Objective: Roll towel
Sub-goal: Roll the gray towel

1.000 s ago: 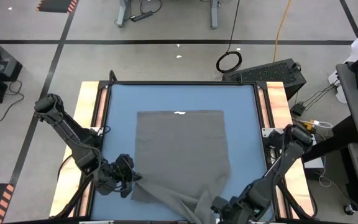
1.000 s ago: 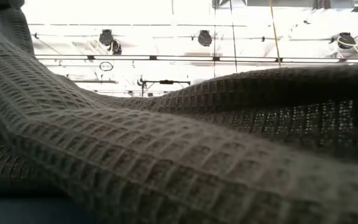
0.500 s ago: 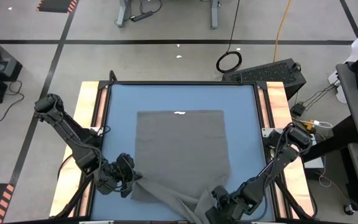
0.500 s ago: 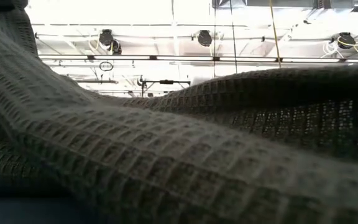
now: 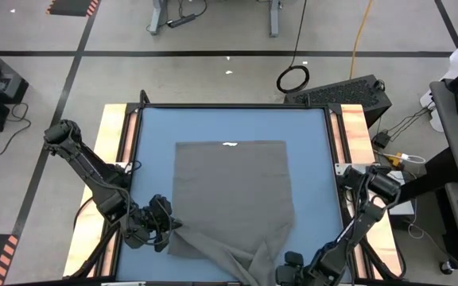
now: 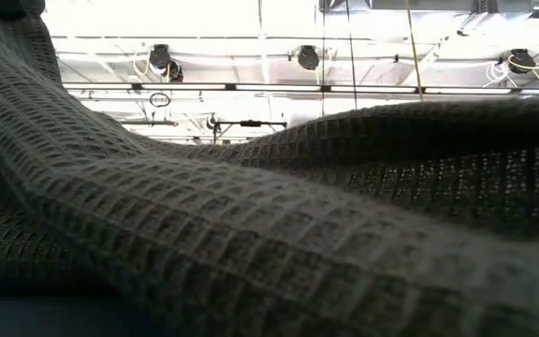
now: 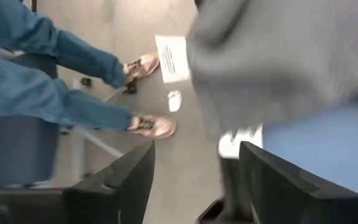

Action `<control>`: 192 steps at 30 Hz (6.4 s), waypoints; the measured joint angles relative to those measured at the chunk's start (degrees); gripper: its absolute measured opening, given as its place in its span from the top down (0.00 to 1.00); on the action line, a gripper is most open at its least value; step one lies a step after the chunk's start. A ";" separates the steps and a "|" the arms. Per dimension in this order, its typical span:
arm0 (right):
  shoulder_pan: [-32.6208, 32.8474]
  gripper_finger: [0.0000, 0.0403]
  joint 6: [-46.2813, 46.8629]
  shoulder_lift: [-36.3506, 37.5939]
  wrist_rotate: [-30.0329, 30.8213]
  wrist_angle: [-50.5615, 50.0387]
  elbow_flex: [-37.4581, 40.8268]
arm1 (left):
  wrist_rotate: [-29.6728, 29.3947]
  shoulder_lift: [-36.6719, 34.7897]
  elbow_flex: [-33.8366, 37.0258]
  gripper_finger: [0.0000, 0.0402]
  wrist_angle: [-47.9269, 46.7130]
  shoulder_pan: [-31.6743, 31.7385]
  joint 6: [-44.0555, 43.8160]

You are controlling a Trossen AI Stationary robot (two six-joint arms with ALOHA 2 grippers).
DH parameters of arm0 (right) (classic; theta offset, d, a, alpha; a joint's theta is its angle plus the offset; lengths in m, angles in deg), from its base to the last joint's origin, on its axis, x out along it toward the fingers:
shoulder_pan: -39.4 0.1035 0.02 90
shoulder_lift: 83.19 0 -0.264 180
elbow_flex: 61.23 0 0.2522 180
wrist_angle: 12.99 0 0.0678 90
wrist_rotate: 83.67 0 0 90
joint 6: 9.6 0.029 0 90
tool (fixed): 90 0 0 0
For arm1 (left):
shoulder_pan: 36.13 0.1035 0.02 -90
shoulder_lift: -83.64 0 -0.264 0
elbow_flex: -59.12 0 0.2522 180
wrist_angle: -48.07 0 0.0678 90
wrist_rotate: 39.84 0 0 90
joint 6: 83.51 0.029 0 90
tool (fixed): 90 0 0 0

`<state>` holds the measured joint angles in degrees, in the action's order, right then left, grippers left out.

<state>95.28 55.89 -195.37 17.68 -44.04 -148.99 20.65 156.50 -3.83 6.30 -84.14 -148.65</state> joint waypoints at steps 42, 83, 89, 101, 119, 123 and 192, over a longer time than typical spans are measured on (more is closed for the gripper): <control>-1.09 0.64 -29.04 -8.58 5.13 -5.31 -7.08 | 0.83 0.00 -0.04 0.99 -1.11 0.55 -0.53; -7.12 1.00 -4.61 23.09 8.51 -37.14 -6.99 | 0.79 -0.03 -0.04 0.99 10.38 0.53 0.33; -9.74 1.00 -3.54 33.15 4.06 -34.58 -6.99 | 0.78 -1.31 -0.04 0.99 20.56 0.52 2.47; -11.69 1.00 -1.50 44.84 2.62 -29.14 -7.02 | 5.03 -7.98 -0.13 0.99 26.50 0.37 10.03; -11.65 1.00 2.80 45.14 -4.85 -39.75 -7.02 | -2.63 -8.04 -0.11 0.99 21.27 0.67 5.61; -12.71 1.00 3.69 45.14 2.38 -47.28 -7.02 | -9.00 -8.03 -0.09 0.99 14.75 1.34 5.53; -35.44 1.00 5.58 38.37 10.04 -72.65 -18.19 | -10.69 -18.78 -0.02 0.99 -8.70 24.73 19.59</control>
<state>59.84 61.48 -157.01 27.71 -116.69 -167.18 9.95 137.72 -3.85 -2.40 -59.40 -129.06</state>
